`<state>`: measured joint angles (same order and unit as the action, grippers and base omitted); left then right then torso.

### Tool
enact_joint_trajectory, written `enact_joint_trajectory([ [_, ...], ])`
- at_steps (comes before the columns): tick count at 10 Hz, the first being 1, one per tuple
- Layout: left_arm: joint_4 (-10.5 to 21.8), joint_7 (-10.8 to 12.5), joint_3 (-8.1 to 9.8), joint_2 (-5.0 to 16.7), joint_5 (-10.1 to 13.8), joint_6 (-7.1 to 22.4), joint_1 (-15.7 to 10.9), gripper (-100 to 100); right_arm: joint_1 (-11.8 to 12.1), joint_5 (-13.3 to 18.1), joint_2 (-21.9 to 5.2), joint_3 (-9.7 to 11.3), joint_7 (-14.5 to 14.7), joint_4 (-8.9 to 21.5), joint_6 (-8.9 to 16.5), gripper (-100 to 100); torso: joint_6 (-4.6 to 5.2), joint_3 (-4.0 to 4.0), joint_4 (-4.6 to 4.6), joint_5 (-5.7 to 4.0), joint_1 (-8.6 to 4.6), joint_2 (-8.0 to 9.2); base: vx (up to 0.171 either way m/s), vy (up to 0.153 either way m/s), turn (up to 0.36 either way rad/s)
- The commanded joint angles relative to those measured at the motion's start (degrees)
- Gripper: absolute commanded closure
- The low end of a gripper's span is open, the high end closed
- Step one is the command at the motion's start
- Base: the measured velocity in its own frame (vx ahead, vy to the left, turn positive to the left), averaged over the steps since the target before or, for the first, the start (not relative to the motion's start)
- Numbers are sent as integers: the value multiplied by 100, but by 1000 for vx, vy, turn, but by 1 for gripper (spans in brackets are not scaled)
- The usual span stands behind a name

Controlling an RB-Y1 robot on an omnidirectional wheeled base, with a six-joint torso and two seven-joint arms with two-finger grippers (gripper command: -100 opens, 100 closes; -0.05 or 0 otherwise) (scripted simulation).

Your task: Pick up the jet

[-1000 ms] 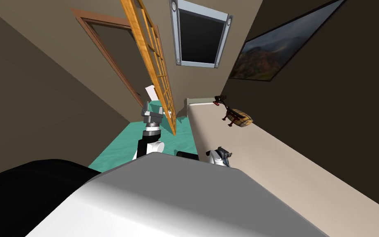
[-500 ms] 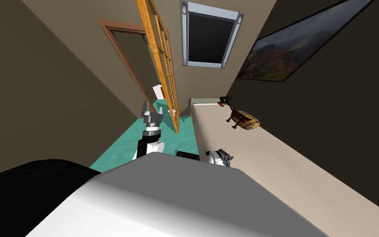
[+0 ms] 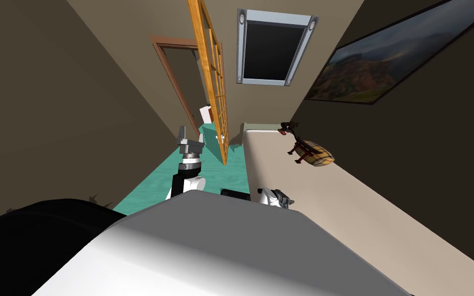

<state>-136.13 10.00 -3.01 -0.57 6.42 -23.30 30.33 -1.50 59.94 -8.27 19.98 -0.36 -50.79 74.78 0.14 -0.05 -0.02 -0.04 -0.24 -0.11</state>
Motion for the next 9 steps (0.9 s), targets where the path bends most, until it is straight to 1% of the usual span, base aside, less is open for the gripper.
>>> enact_joint_trajectory([
  [1, 0, 0, 0, 0, 0, 0, 0, 0, 0, 0, 0, 0, 0, 0, 0, -100, 0, 0, 0, 0, 0, 0, 0, 0, 0],
  [2, 0, 0, 0, 0, 0, 0, 0, 0, -4, -20, 1, 0, -1, 5, 17, 100, 0, -4, -2, 1, 4, -7, 0, 0, 0],
  [6, 0, 0, 0, 0, 0, 0, 0, 0, -1, -18, 0, 0, 2, 7, 16, 100, -1, -5, -1, 1, 6, -9, 0, 0, -3],
  [7, 0, 0, 0, 0, 0, 0, 0, 0, -1, -18, 0, 0, 2, 7, 16, 0, -1, -5, -1, 1, 6, -9, 0, 0, 0],
  [8, 0, 0, 0, 0, 0, 0, 0, 0, 64, 269, 103, -286, -139, -32, -270, 100, -1, -5, -1, 1, 6, -9, 124, 47, -312],
  [9, 0, 0, 0, 0, 0, 0, 3, 0, 64, 420, 103, -295, -139, -32, -402, 100, 5, -23, -7, 5, 21, -44, 144, 68, -435],
])
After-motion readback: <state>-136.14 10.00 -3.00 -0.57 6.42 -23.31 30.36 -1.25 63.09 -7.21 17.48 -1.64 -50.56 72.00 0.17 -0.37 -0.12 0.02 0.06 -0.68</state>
